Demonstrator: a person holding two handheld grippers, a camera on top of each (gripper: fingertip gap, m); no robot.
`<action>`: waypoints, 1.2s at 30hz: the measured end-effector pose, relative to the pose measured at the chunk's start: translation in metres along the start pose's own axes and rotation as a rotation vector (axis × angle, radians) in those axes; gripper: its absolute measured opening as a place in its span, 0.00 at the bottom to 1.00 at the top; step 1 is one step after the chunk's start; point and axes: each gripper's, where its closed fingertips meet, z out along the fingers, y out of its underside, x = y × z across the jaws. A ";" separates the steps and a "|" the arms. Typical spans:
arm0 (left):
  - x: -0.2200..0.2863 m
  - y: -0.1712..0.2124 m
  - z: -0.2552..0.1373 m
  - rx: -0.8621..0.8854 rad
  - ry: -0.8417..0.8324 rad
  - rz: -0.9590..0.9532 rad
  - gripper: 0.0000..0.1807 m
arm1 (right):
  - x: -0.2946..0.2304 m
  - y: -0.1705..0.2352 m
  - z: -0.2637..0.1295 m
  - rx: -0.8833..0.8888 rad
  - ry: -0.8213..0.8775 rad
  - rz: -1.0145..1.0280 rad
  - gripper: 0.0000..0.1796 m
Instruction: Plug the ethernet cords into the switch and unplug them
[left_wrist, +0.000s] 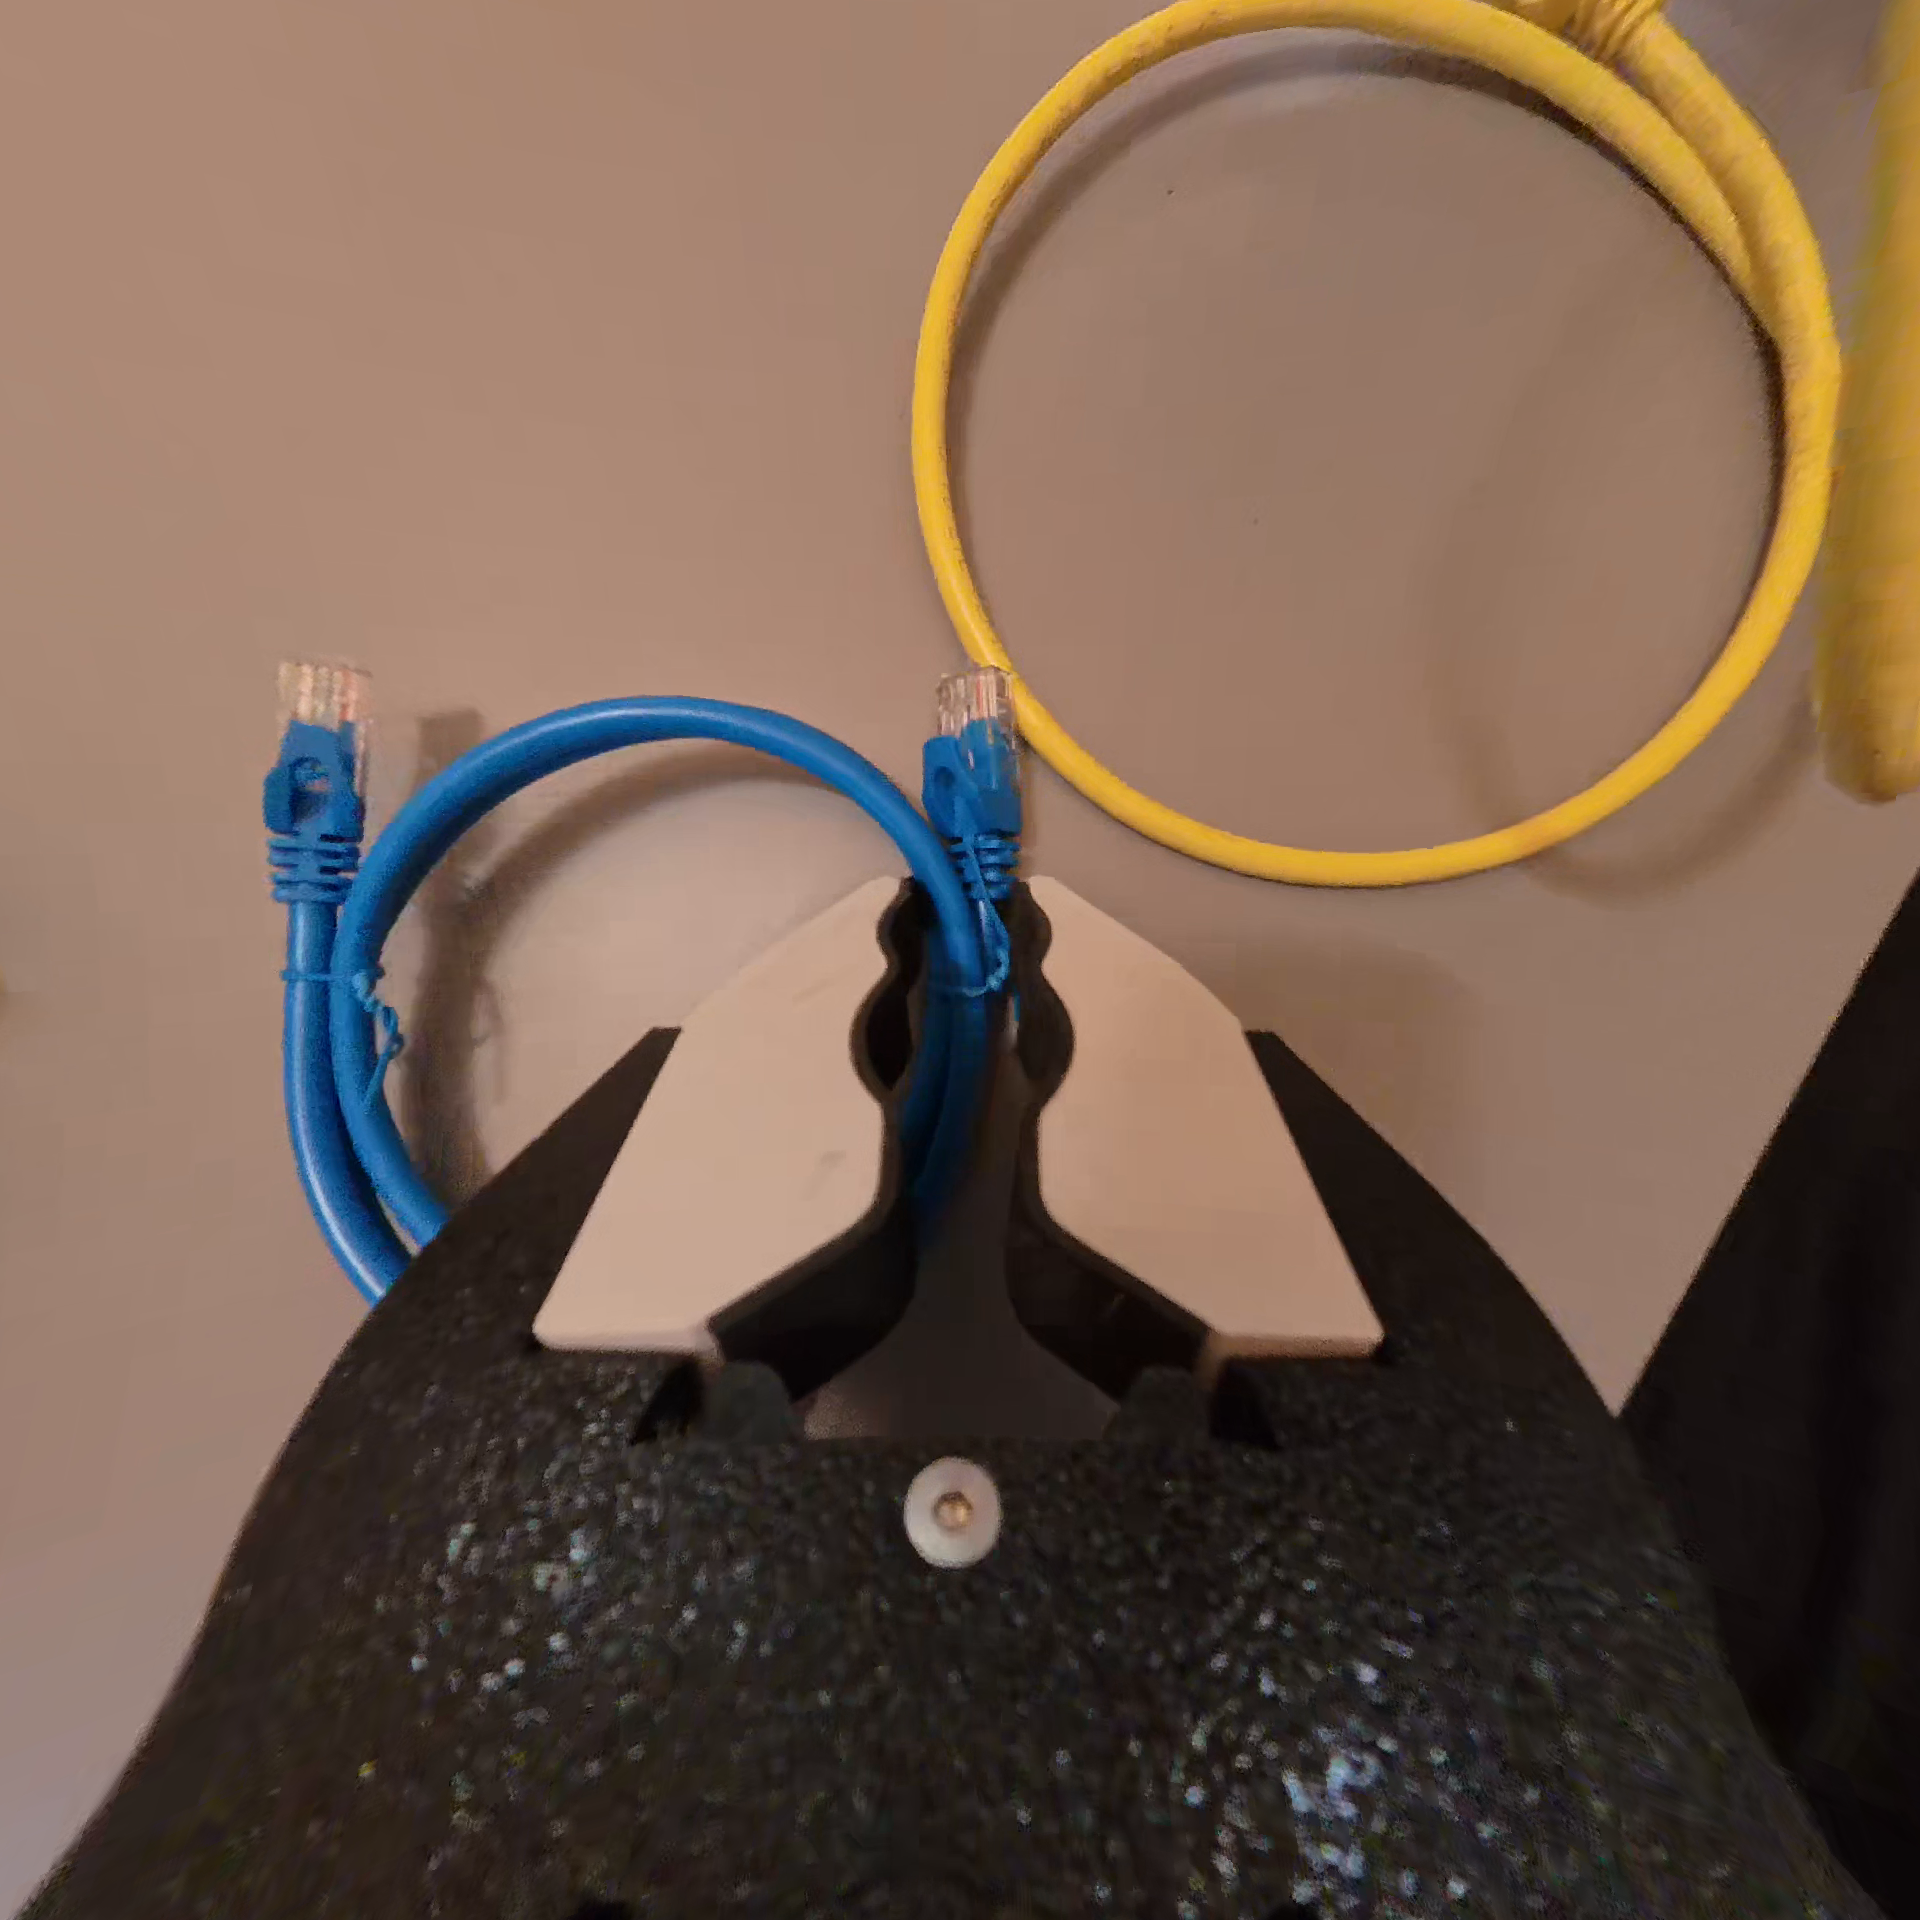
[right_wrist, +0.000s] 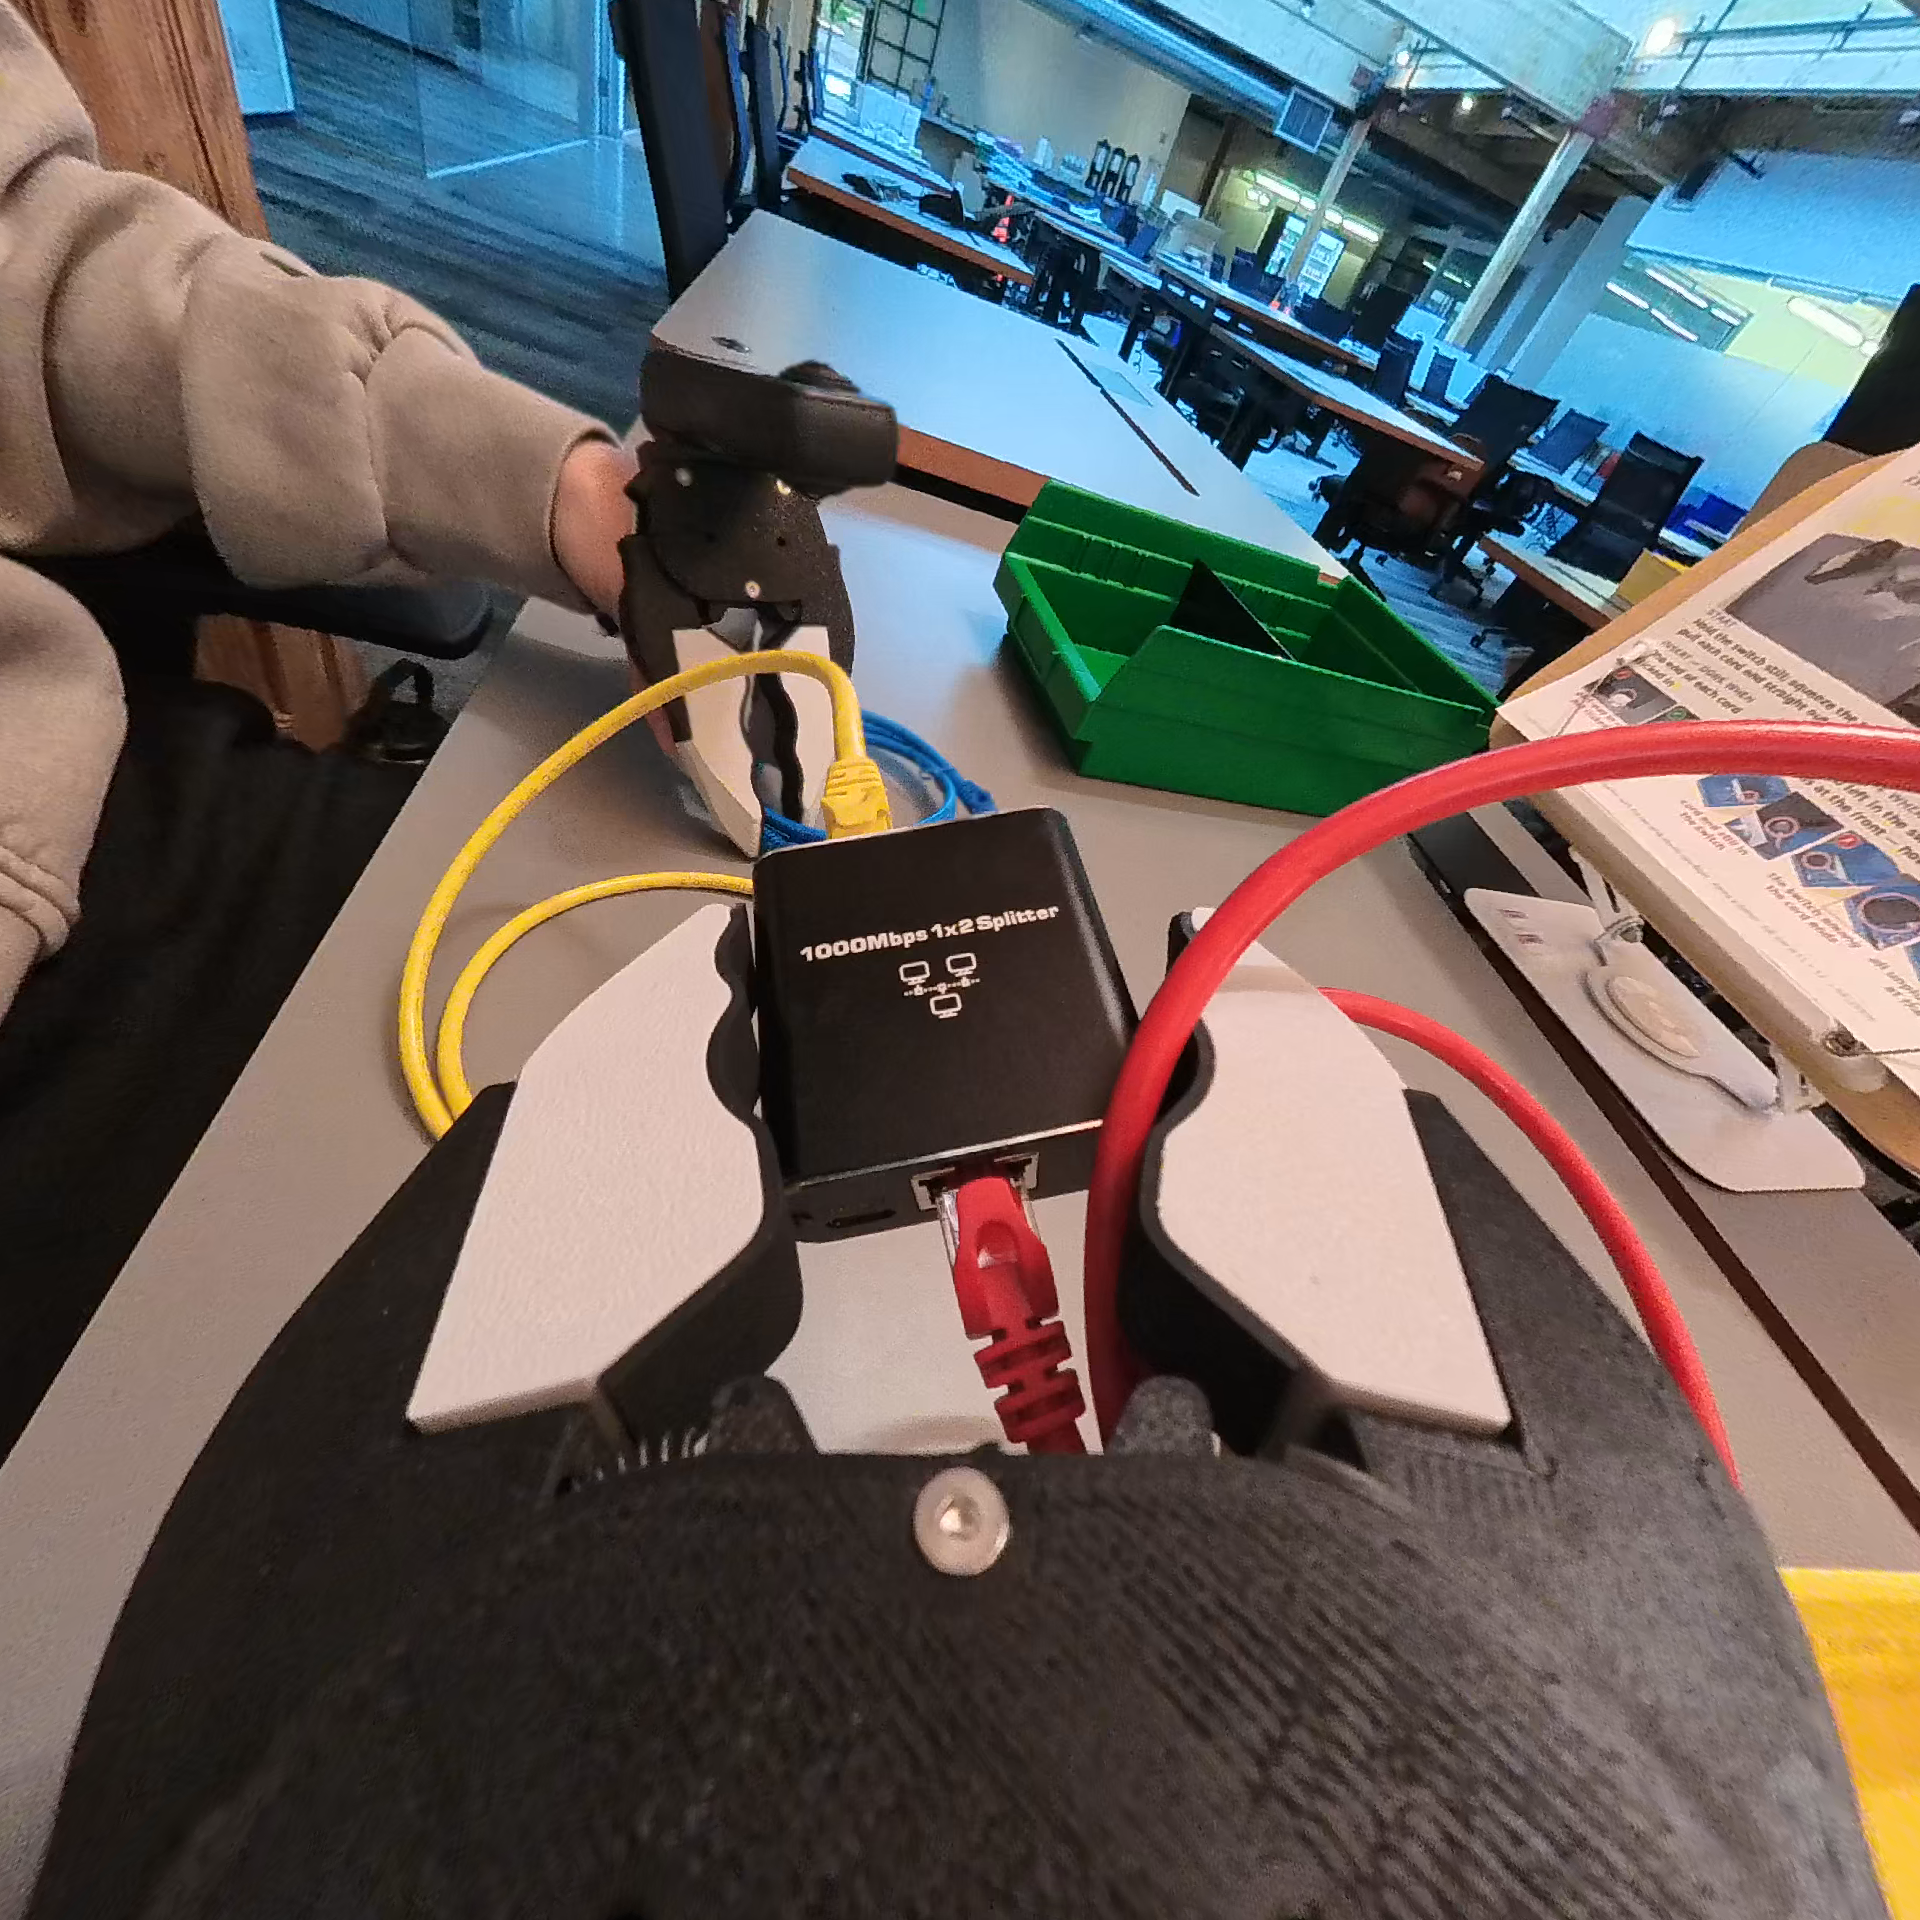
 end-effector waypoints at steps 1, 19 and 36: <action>-0.002 -0.001 0.000 0.010 -0.033 0.025 0.09 | -0.001 0.000 0.001 0.002 -0.005 0.001 0.42; 0.010 -0.118 -0.078 0.175 -0.392 0.683 0.08 | -0.029 -0.009 0.035 0.069 -0.178 0.082 0.42; -0.007 -0.053 0.011 -0.097 -0.108 0.512 0.09 | -0.032 0.004 0.037 -0.034 -0.184 0.077 0.43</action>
